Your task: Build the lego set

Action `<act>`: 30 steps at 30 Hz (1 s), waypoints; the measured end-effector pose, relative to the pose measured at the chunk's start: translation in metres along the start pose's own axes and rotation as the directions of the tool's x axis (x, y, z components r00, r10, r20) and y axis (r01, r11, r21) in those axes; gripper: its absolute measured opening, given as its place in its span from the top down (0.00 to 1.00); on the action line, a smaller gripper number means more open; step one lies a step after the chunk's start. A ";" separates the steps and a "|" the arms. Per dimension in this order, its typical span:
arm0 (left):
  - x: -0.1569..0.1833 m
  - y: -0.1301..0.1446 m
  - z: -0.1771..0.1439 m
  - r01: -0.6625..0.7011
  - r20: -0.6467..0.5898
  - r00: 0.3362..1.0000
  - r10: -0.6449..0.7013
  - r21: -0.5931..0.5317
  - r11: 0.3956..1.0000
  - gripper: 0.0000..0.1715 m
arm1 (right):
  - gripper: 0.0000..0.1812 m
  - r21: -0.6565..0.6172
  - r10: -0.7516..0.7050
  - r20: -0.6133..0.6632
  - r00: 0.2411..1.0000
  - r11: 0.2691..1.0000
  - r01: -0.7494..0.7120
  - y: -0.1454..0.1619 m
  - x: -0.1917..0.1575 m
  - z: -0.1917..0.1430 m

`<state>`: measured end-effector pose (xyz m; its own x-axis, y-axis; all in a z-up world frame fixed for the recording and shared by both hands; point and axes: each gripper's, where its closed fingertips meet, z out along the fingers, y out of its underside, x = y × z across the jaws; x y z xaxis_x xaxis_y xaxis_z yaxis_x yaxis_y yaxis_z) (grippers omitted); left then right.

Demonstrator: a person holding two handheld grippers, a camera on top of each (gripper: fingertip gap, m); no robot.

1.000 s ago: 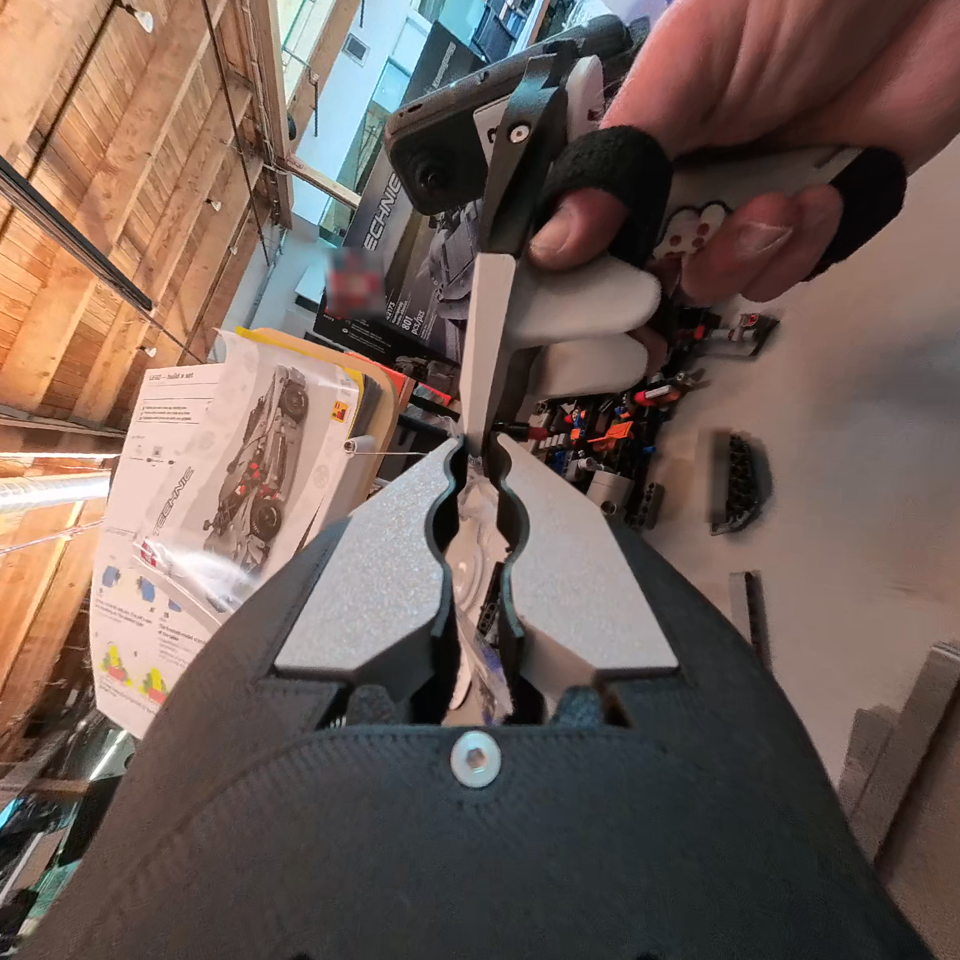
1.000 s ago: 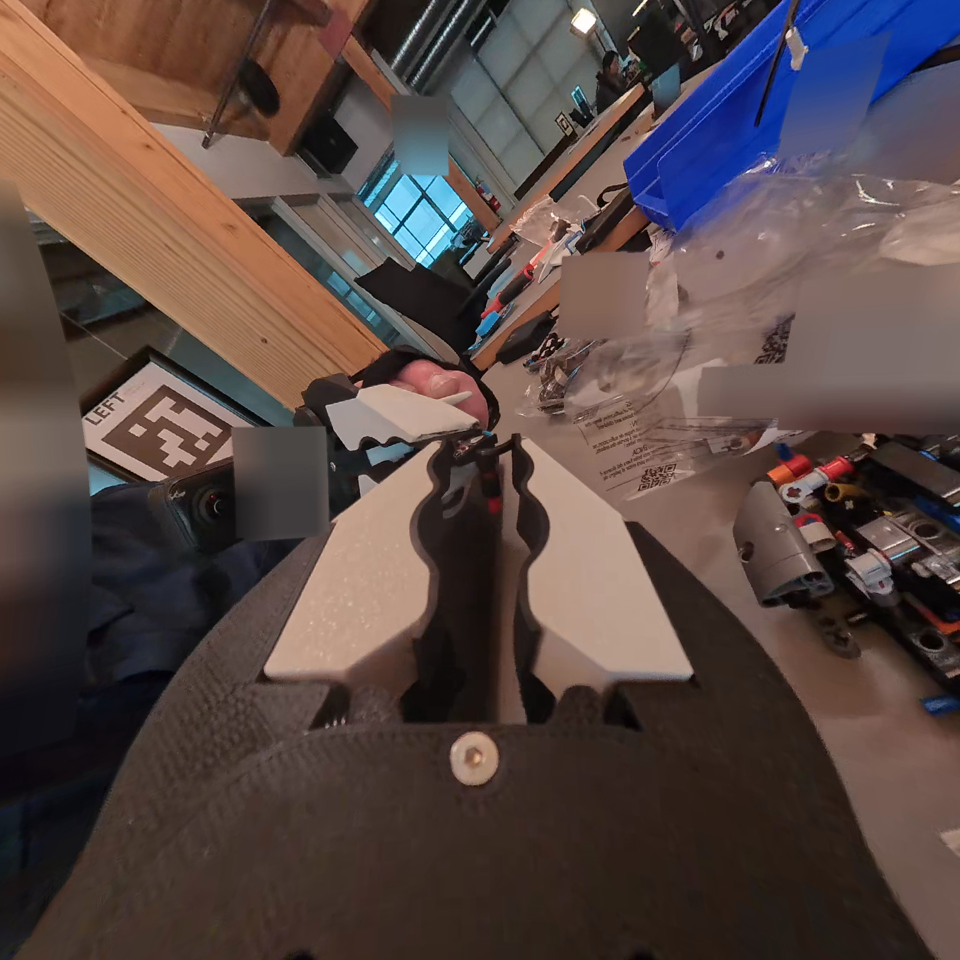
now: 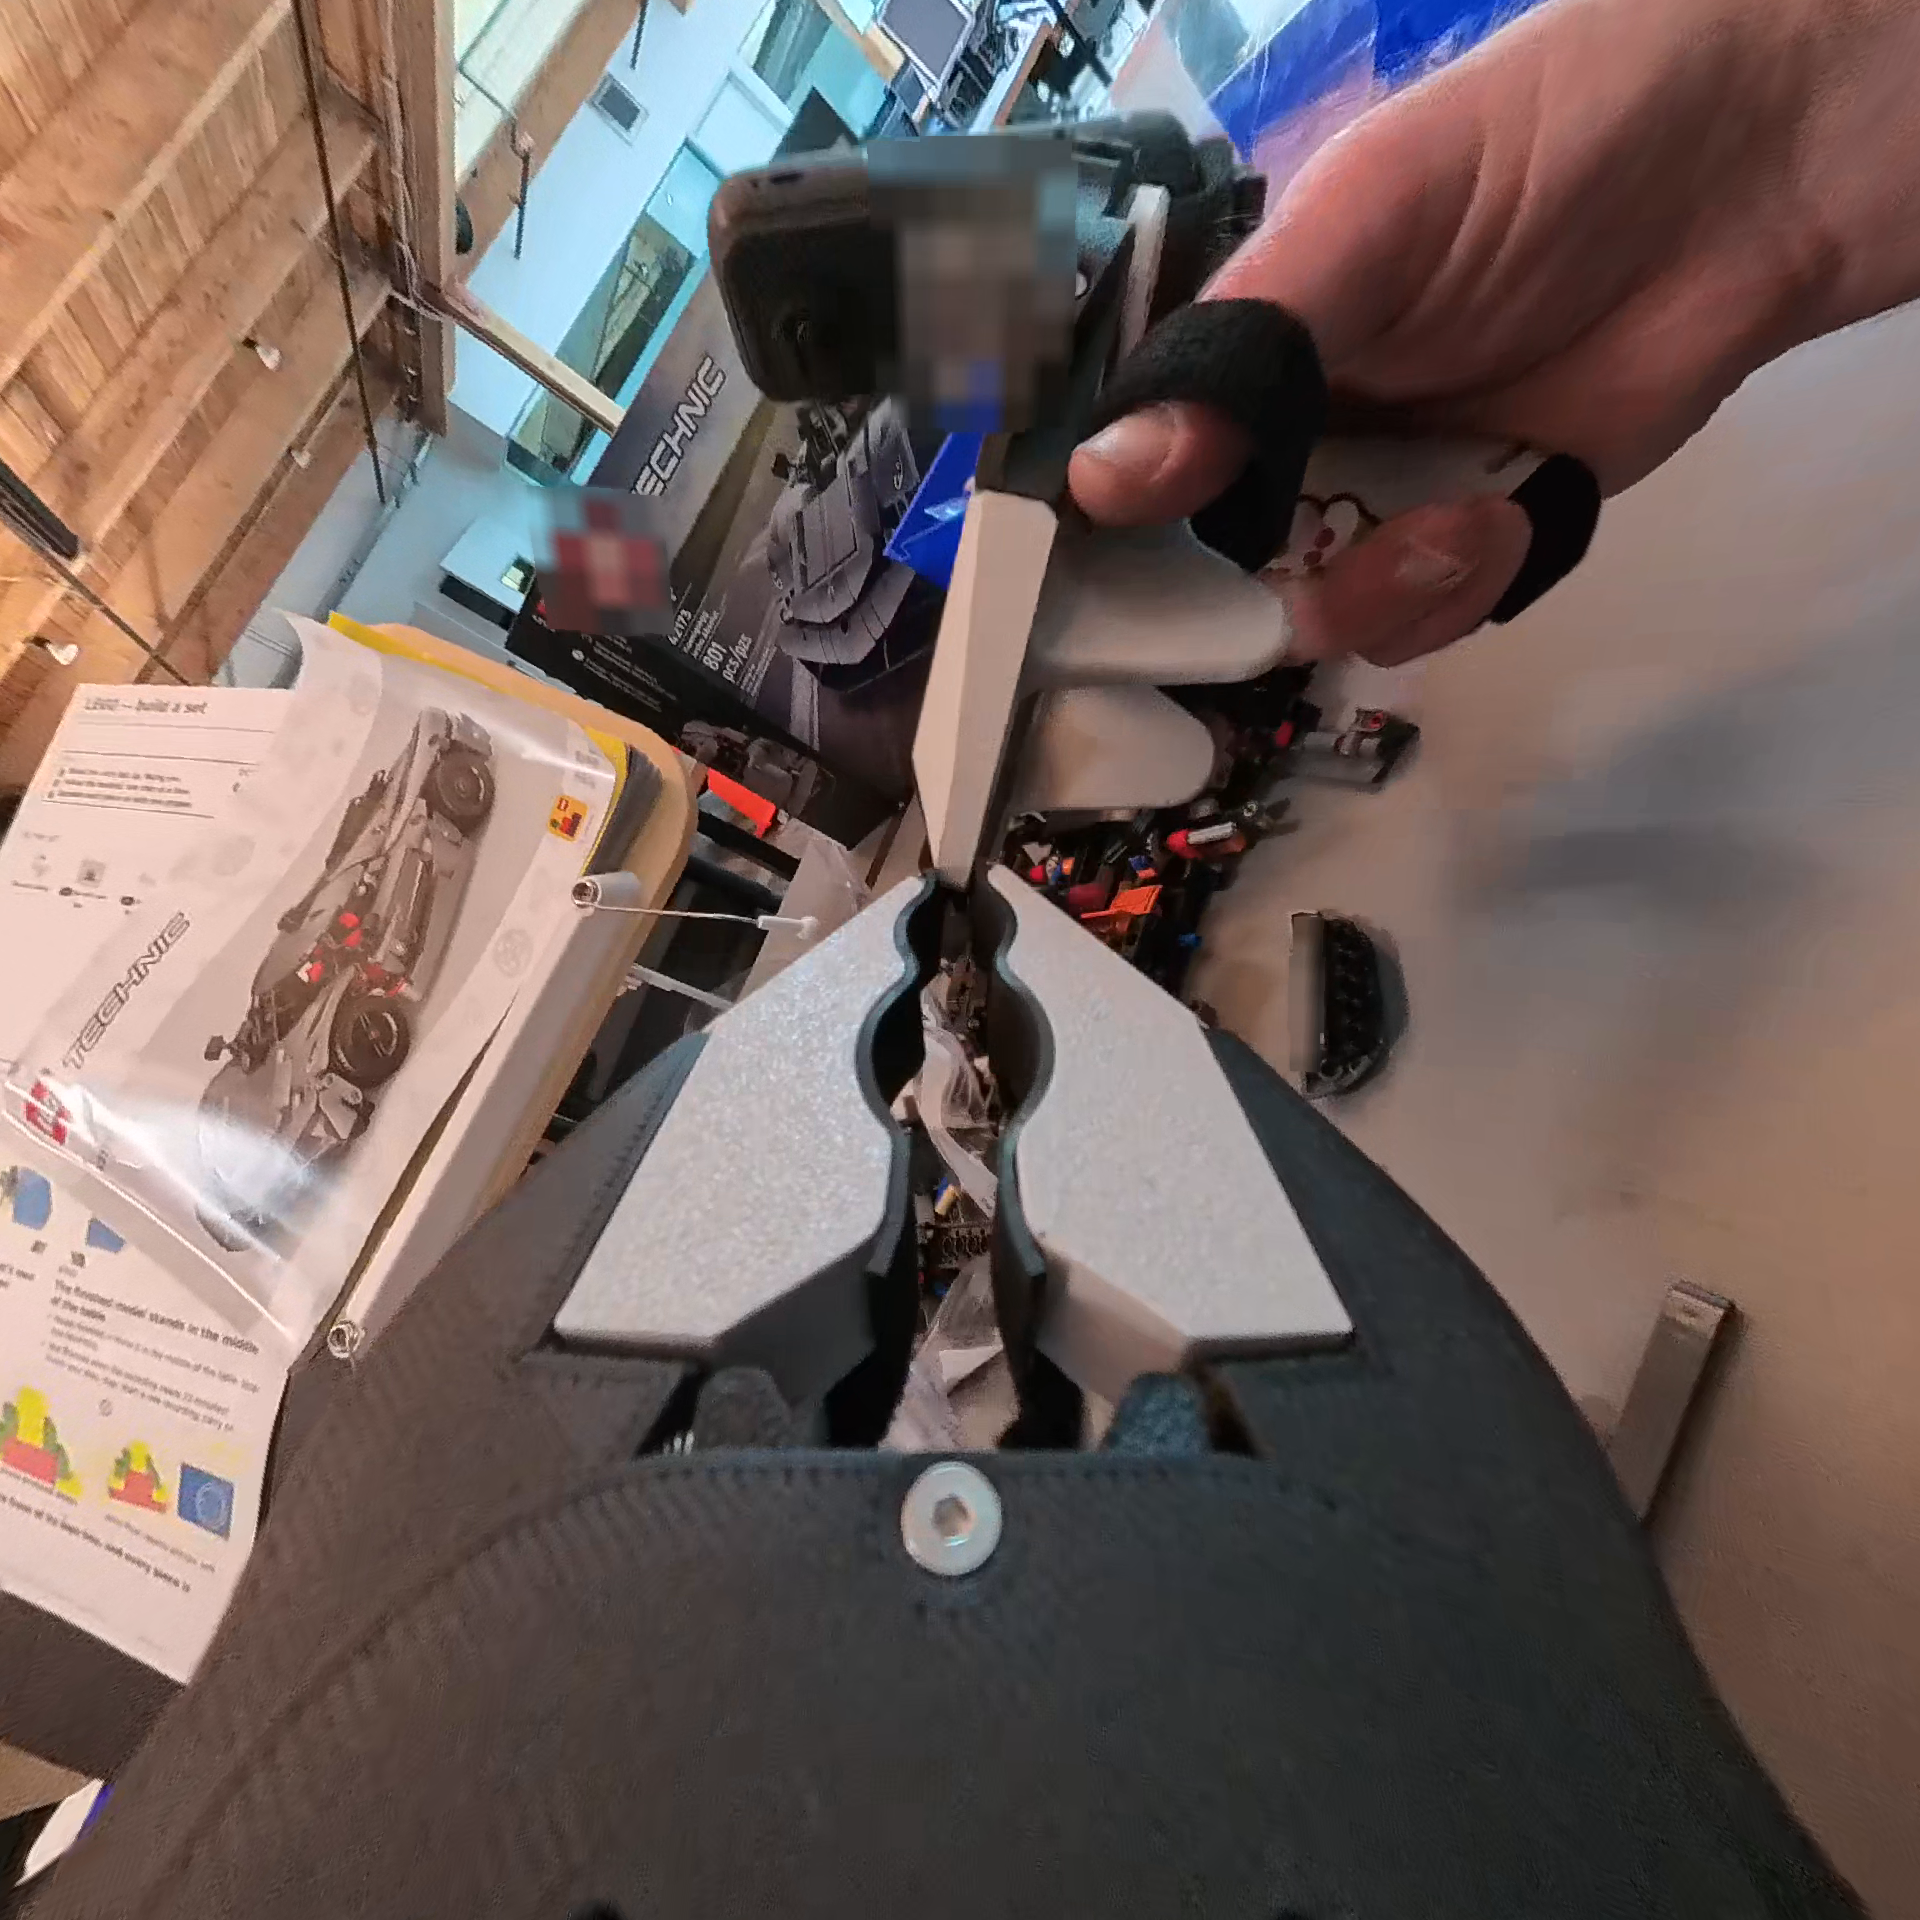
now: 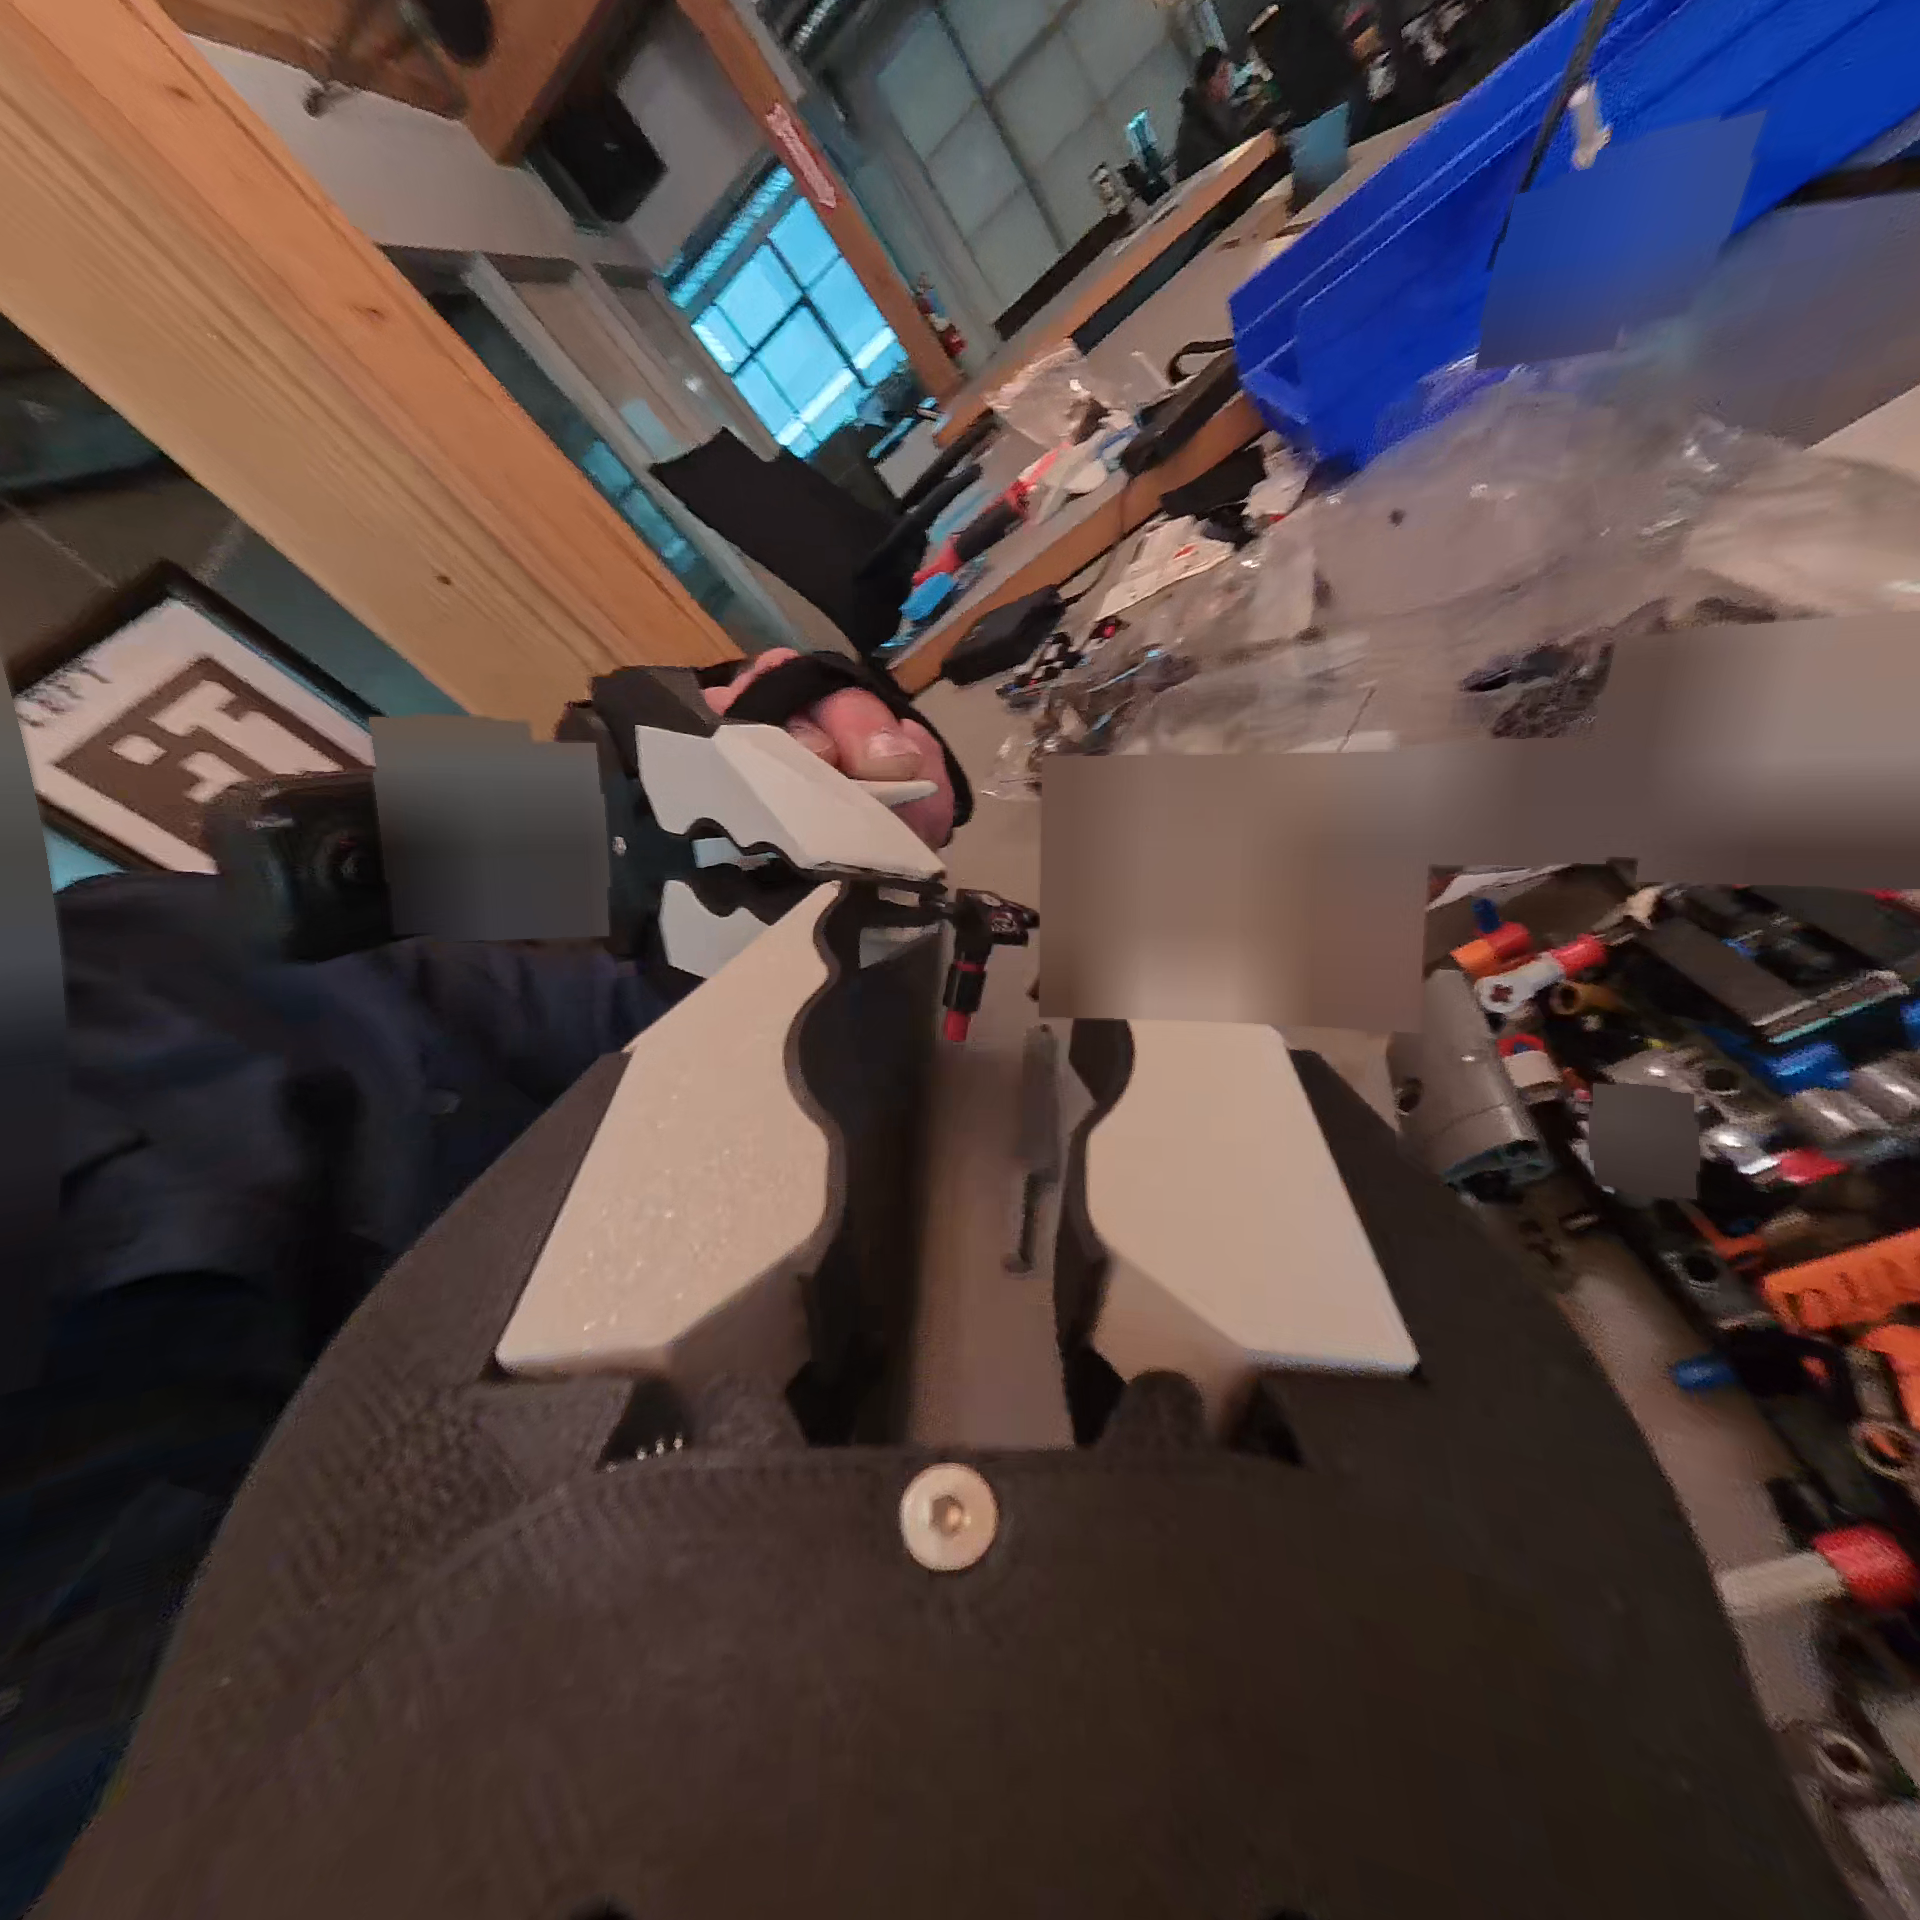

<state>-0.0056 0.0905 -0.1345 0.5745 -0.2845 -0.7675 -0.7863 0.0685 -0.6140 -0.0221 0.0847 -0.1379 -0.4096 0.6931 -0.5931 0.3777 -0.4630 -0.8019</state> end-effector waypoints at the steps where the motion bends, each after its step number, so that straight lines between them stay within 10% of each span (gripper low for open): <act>1: 0.001 0.002 0.000 0.000 -0.005 1.000 0.000 -0.012 1.000 0.99 | 0.77 -0.013 -0.031 -0.049 0.998 0.999 0.031 0.001 0.005 -0.001; 6: 0.008 0.022 0.007 0.012 -0.061 0.998 -0.018 -0.101 0.995 1.00 | 0.65 0.013 -0.128 -0.087 0.988 0.992 0.129 -0.010 -0.001 -0.014; 13: 0.004 0.023 0.006 0.129 -0.084 0.987 -0.136 -0.091 0.988 1.00 | 0.74 -0.249 -0.373 -0.258 0.891 0.917 0.311 0.019 0.017 -0.011; 30: -0.004 0.025 0.007 0.305 -0.094 0.945 -0.314 -0.095 0.948 1.00 | 0.96 -0.500 -0.842 -0.360 0.402 0.538 0.679 0.010 0.008 -0.001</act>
<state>-0.0262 0.1002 -0.1484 0.7679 -0.3805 -0.5153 -0.5914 -0.1123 -0.7985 -0.0205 0.0863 -0.1503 -0.1838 0.8671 0.4630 0.3406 0.4980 -0.7975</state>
